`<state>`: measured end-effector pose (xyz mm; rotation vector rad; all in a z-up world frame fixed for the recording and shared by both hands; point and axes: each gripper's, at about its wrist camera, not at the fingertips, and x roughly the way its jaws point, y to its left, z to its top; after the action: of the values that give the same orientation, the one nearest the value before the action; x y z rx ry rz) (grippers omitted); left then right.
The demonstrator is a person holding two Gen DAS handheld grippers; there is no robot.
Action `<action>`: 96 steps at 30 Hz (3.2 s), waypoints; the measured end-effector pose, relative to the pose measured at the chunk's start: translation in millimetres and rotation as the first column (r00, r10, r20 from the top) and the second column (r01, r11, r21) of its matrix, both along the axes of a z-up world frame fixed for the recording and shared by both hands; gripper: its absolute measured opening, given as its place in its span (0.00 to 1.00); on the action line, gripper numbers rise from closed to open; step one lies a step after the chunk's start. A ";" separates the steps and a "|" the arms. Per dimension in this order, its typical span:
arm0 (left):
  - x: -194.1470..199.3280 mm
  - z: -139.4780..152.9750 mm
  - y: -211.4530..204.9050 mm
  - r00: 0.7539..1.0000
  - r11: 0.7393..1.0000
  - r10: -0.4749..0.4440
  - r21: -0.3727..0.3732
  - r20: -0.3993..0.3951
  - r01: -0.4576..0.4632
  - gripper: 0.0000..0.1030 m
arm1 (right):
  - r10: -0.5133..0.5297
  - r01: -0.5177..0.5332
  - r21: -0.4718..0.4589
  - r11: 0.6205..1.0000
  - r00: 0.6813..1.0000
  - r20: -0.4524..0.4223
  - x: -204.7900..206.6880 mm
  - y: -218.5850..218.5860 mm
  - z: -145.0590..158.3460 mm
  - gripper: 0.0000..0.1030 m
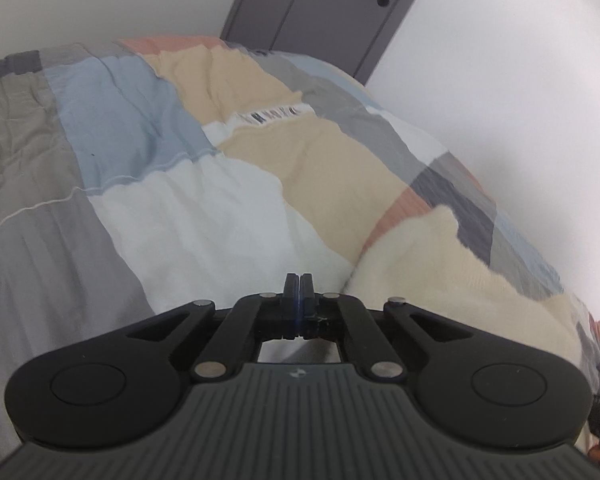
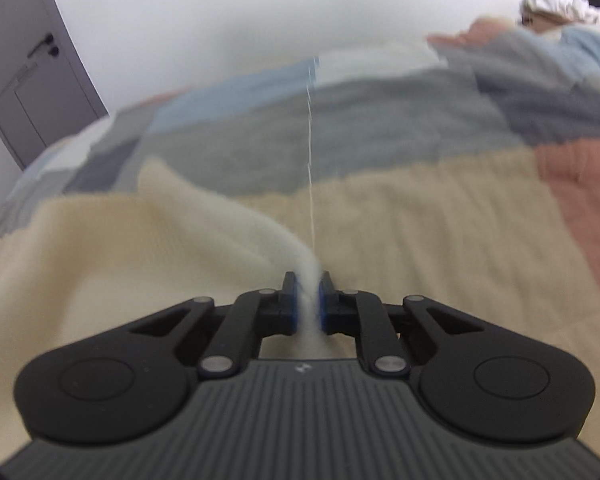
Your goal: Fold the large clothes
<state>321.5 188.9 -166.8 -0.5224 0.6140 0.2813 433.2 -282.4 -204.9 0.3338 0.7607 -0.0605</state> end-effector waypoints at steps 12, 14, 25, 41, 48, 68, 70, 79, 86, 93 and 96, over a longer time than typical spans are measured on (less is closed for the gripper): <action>-41.9 5.8 -16.4 1.000 0.997 -0.012 -0.073 -0.008 0.012 0.10 | 0.026 -0.028 0.022 0.999 0.993 0.114 -46.0 -2.3 36.8 0.43; -56.3 12.9 -24.5 0.999 0.997 -0.041 -0.070 0.002 0.041 0.16 | 0.044 -0.048 0.031 0.998 0.989 0.144 -61.3 0.7 48.0 0.55; -120.4 39.0 -78.9 0.983 0.983 -0.180 -0.009 0.047 0.181 0.53 | 0.064 -0.108 0.186 0.977 0.972 0.228 -151.1 21.7 84.7 0.58; -147.8 3.3 -110.8 0.968 0.943 -0.247 -0.223 0.037 0.248 0.87 | 0.163 -0.131 0.581 0.803 0.987 -0.004 -219.6 48.4 29.8 0.86; -153.4 0.3 -99.0 0.978 0.903 -0.209 -0.381 0.021 0.202 0.88 | 0.147 -0.009 0.721 0.693 0.981 -0.128 -207.4 50.6 -7.5 0.93; -122.2 -73.4 -32.1 0.998 0.645 0.031 -0.762 -0.049 -0.058 0.75 | 0.010 0.101 0.730 0.675 0.989 -0.146 -195.0 33.3 -23.6 0.76; -120.7 -67.8 -31.5 0.998 0.672 0.033 -0.739 -0.044 -0.055 0.68 | 0.004 0.098 0.718 0.689 0.990 -0.138 -196.1 34.1 -23.1 0.70; -145.9 -22.5 -48.3 0.997 0.796 0.013 -0.604 0.081 0.039 0.34 | 0.046 -0.069 0.568 0.820 0.997 0.055 -219.5 36.1 18.4 0.29; -194.6 13.7 -54.7 0.989 0.808 -0.029 -0.579 0.148 0.110 0.33 | 0.096 -0.127 0.557 0.821 0.992 0.085 -251.3 20.1 49.8 0.29; -254.4 37.7 -67.3 0.980 0.806 -0.062 -0.570 0.190 0.162 0.33 | 0.154 -0.206 0.554 0.807 0.978 0.140 -296.5 10.5 84.9 0.29; -268.3 38.5 -71.7 0.978 0.801 -0.076 -0.572 0.195 0.176 0.35 | 0.164 -0.216 0.555 0.803 0.976 0.142 -306.9 4.9 90.4 0.29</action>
<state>53.2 117.2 -128.3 -1.0902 0.5686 -0.0943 126.3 -277.4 -114.4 0.8252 0.7096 0.3820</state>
